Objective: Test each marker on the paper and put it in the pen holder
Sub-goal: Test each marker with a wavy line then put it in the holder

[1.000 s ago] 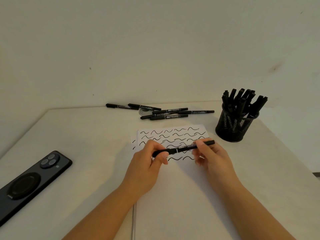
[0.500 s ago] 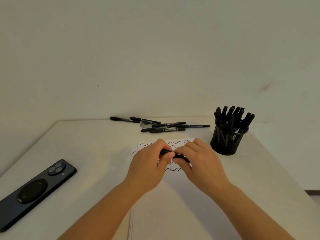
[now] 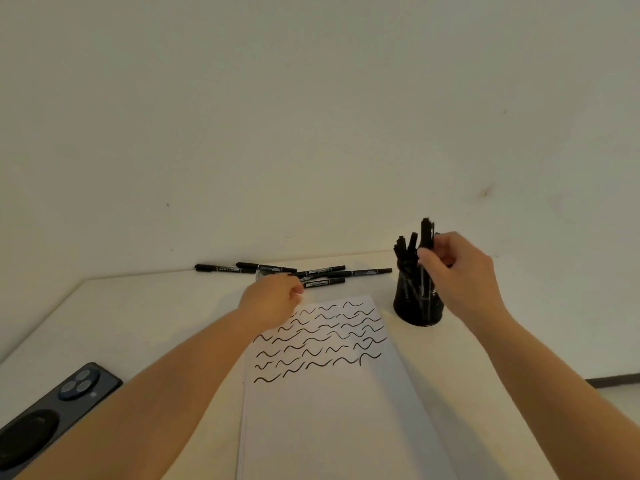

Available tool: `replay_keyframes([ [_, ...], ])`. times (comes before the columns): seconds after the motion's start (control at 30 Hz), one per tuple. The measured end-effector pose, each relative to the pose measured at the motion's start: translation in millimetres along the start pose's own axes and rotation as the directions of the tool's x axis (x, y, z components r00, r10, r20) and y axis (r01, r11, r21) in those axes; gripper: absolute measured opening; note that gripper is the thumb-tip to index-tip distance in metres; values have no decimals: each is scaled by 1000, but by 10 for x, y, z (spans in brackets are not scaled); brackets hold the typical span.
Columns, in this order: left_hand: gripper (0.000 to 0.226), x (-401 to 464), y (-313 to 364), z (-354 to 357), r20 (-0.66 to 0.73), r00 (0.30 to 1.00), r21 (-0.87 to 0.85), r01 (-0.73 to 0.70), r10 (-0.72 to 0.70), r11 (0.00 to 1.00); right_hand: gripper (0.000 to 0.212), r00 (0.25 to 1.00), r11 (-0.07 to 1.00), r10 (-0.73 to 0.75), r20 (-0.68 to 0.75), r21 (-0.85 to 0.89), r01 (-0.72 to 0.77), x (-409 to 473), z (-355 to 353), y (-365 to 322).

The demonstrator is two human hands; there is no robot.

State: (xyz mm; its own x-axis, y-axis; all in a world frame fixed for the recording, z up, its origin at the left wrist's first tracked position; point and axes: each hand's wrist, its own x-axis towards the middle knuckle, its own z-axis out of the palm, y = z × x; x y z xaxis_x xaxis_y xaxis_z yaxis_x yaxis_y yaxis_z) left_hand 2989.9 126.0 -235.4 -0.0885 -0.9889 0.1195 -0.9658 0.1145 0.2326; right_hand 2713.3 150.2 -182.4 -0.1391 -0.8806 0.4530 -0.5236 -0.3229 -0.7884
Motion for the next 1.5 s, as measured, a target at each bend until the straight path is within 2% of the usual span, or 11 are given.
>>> replay_keyframes([
  [0.07,24,144,-79,26,-20,1000,51,-5,6,999,8,997,997,53,-61,63,-49,108,-45,5],
  [0.2,27,309,-75,126,-66,996,123,-56,64,991,9,990,997,43,-135,75,-33,231,-101,12],
  [0.33,29,380,-72,232,-47,996,218,-67,79,974,11,991,997,48,-127,58,-41,241,-72,67],
  [0.5,27,420,-120,303,-29,997,247,-58,67,967,12,992,999,-5,-128,45,11,209,-35,112],
  [0.63,23,444,-158,321,-32,999,233,-28,36,972,13,978,996,-49,-204,70,64,266,-63,98],
  [0.77,23,438,-183,380,-27,1000,166,15,-11,986,15,964,994,-46,-262,83,70,301,-87,127],
  [0.87,23,424,-164,414,-43,999,136,19,-13,991,26,982,999,-42,-182,0,43,242,-54,193],
  [1.03,23,361,-51,367,-110,992,-2,54,-54,999,56,990,980,-109,-85,-176,93,94,9,315],
  [1.27,22,136,165,266,-148,988,-171,8,-33,985,39,995,966,-93,-31,-245,83,-36,75,451],
  [1.4,20,-14,244,168,-143,990,-245,-17,-19,969,40,998,971,-69,-9,-229,65,-73,41,430],
  [1.5,15,-166,323,86,-135,990,-344,-11,-38,939,46,985,951,-144,-98,-287,110,-129,13,313],
])
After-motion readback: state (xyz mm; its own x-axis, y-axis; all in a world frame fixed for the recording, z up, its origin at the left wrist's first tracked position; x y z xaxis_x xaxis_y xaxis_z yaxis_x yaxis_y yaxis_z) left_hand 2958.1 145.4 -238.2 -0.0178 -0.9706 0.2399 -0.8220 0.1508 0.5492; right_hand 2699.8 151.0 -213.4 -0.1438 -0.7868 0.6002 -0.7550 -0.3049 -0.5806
